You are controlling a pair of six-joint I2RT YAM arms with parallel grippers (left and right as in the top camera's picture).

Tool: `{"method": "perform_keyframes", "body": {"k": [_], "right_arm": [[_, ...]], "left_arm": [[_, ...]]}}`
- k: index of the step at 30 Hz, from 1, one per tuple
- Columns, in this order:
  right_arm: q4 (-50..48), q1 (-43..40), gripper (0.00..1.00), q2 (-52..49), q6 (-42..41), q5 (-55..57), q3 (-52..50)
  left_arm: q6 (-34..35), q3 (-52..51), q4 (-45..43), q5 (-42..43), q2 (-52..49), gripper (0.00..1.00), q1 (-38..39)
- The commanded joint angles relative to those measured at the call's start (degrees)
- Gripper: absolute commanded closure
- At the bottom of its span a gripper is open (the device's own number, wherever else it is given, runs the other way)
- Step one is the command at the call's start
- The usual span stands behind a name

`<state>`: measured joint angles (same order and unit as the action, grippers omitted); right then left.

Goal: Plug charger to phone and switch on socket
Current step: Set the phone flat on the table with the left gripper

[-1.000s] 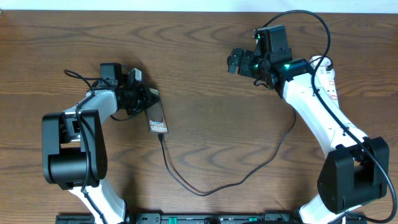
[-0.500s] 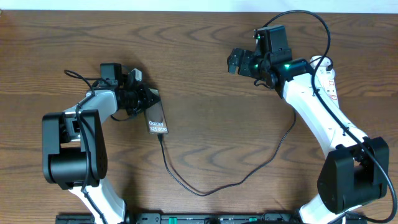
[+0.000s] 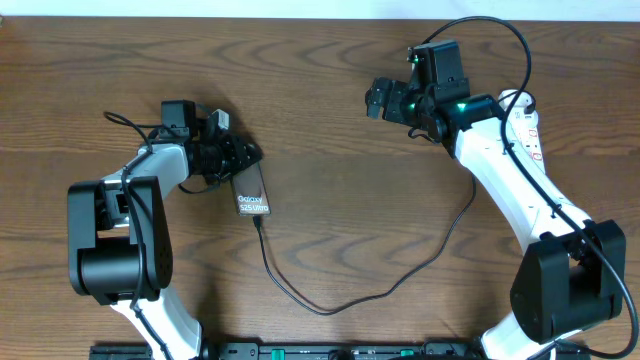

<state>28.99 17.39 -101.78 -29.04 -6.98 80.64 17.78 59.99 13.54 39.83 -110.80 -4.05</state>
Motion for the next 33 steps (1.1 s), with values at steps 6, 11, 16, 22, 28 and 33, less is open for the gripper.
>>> {"method": "perform_keyframes", "body": {"k": [6,11,16,22,28,33], "right_arm": [[0.2,0.3,0.01,0.5,0.9,0.7,0.8],[0.2,0.3,0.01,0.5,0.9,0.7,0.8],[0.2,0.3,0.01,0.5,0.9,0.7,0.8],[0.2,0.3,0.01,0.5,0.9,0.7,0.8],[0.3,0.3,0.01,0.5,0.9,0.7,0.8],[0.3,0.3,0.01,0.5,0.9,0.7,0.8]], "left_arm": [[-1.0,0.1,3.3,-6.3,-1.1,0.53,0.1],[-1.0,0.1,4.9,-9.2,-1.1,0.53,0.1],[-1.0,0.1,6.6,-11.4,-1.1,0.52,0.1],[-1.0,0.1,8.7,-14.0,-1.1,0.51,0.1],[-1.0,0.1,10.5,-15.7,-1.1,0.5,0.1],[-1.0,0.1,13.4,-20.6,-1.1,0.48,0.1]]}}
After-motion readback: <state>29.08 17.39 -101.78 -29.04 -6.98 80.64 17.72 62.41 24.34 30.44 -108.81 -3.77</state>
